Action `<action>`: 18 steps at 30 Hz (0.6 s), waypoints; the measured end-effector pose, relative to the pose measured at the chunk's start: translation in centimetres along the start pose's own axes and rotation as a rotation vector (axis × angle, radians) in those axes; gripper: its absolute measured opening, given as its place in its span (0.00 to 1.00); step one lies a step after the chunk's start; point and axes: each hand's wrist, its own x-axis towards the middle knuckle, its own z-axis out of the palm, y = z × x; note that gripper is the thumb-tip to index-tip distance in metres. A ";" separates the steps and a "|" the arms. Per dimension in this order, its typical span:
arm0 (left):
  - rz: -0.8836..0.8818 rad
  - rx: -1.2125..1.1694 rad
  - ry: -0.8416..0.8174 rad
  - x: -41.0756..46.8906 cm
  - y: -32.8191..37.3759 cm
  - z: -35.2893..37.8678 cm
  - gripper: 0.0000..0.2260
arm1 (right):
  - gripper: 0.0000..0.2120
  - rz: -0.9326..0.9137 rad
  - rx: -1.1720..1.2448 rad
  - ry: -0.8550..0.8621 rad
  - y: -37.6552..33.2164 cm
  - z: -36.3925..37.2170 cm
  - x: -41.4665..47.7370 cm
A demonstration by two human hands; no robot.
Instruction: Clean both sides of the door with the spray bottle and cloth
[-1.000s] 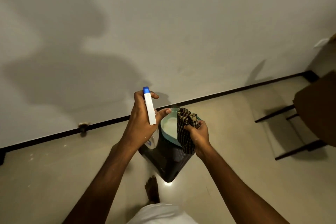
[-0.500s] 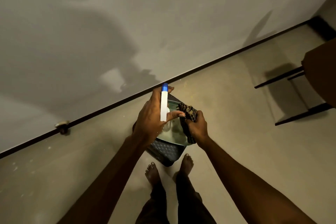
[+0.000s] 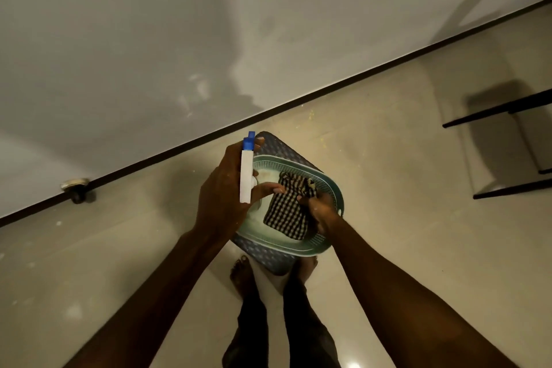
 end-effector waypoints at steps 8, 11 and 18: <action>-0.082 -0.029 -0.110 1.0 -0.8 1.0 0.46 | 0.25 -0.228 -0.536 0.196 0.5 1.1 -1.9; -0.064 -0.024 -0.154 1.3 -0.8 0.7 0.44 | 0.32 -0.396 -0.650 0.178 1.7 0.4 -4.1; -0.063 0.001 -0.263 0.8 -1.1 -1.2 0.51 | 0.19 -0.558 -0.730 0.108 1.4 -2.2 -8.9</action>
